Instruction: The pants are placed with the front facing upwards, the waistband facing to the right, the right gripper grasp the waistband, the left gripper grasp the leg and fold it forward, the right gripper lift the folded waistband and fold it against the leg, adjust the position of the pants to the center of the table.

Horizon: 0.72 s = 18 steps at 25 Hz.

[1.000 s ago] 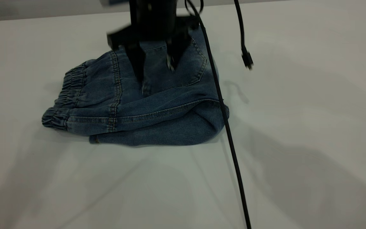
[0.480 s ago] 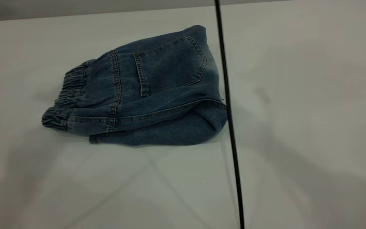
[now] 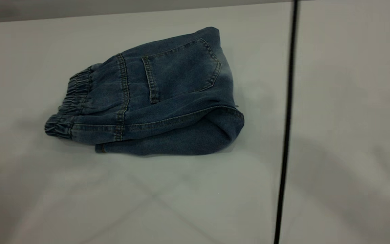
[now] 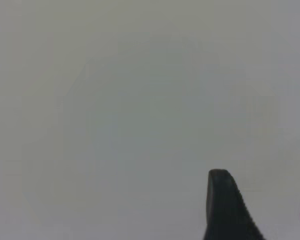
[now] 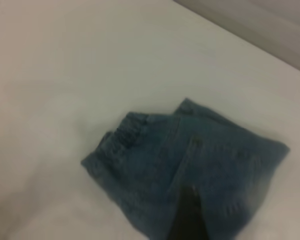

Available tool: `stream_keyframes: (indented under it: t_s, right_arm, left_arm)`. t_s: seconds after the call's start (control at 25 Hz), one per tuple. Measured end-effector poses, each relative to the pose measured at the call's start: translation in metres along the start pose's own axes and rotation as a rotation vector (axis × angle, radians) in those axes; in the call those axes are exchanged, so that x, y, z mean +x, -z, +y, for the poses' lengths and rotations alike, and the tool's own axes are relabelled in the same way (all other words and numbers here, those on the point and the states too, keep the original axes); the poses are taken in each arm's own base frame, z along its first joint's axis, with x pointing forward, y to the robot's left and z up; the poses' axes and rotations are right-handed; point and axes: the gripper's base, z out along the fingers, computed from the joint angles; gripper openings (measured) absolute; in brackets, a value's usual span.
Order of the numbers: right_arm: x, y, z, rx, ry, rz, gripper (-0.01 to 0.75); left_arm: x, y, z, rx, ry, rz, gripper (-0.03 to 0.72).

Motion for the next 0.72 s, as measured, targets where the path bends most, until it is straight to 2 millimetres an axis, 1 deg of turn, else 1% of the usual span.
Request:
stream_keyframes:
  t_s: [0.08,0.2,0.32,0.48,0.6,0.72]
  right_arm:
    - [0.014,0.022,-0.003,0.028,0.010,-0.003,0.481]
    - [0.040,0.056,-0.008,0.066,0.024,-0.013,0.481]
    - [0.070,0.089,-0.012,0.101,0.028,-0.031,0.481]
    - [0.115,0.131,-0.022,0.179,0.049,-0.076,0.481]
    - [0.155,0.160,-0.029,0.228,0.039,-0.130,0.481]
    - [0.193,0.176,-0.033,0.239,0.012,-0.228,0.481]
  left_arm:
    - [-0.004,0.003,0.000,0.018,0.000,-0.018,0.337]
    - [-0.005,0.004,-0.002,0.045,0.000,-0.031,0.337]
    - [-0.005,0.004,-0.003,0.052,0.000,-0.033,0.337]
    - [-0.008,0.008,-0.004,0.070,0.000,-0.049,0.337]
    - [-0.012,0.012,-0.003,0.084,-0.002,-0.071,0.337]
    - [-0.018,0.019,-0.001,0.092,-0.006,-0.095,0.330]
